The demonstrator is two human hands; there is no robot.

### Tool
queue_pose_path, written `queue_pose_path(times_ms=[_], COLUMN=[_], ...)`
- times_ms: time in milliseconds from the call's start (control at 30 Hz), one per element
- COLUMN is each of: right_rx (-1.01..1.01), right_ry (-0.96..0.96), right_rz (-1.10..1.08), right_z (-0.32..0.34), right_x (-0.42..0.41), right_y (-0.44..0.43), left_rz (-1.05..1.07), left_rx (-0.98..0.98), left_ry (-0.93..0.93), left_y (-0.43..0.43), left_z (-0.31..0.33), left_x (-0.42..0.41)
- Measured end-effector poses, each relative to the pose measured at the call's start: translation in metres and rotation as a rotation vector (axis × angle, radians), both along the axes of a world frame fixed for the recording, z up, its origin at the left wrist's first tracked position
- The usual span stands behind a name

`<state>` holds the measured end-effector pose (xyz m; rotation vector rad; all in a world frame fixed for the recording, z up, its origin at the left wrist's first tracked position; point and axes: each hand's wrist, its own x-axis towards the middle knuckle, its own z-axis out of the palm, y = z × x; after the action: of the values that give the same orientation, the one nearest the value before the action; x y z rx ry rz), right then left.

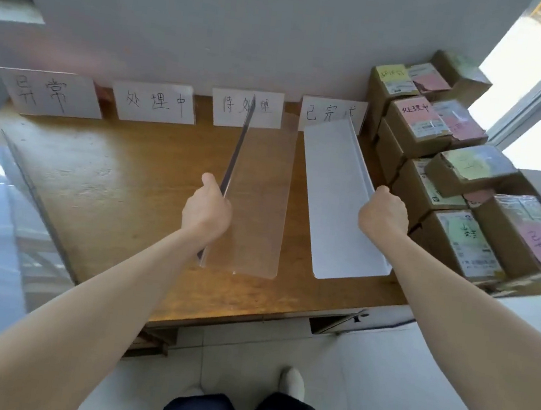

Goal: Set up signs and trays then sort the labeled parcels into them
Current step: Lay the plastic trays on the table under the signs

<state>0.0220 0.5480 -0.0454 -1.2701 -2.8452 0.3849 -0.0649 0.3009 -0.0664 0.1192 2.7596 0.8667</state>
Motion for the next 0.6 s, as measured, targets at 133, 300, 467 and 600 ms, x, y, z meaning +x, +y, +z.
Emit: queue_pose_path(times_ms=[133, 300, 467, 600], right_rx=[-0.026, -0.031, 0.04, 0.051], right_ry=[-0.049, -0.109, -0.239, -0.32], right_rz=[0.018, 0.095, 0.237, 0.284], right_z=[-0.016, -0.039, -0.059, -0.075], right_x=[0.006, 0.001, -0.012, -0.015], right_y=[0.045, 0.086, 0.109, 0.122], left_rz=[0.011, 0.062, 0.13, 0.145], left_rx=[-0.016, -0.041, -0.066, -0.081], left_ry=[-0.026, -0.062, -0.078, -0.074], left_y=[0.043, 0.084, 0.108, 0.121], left_z=[-0.01, -0.031, -0.047, -0.055], left_x=[0.017, 0.03, 0.033, 0.035])
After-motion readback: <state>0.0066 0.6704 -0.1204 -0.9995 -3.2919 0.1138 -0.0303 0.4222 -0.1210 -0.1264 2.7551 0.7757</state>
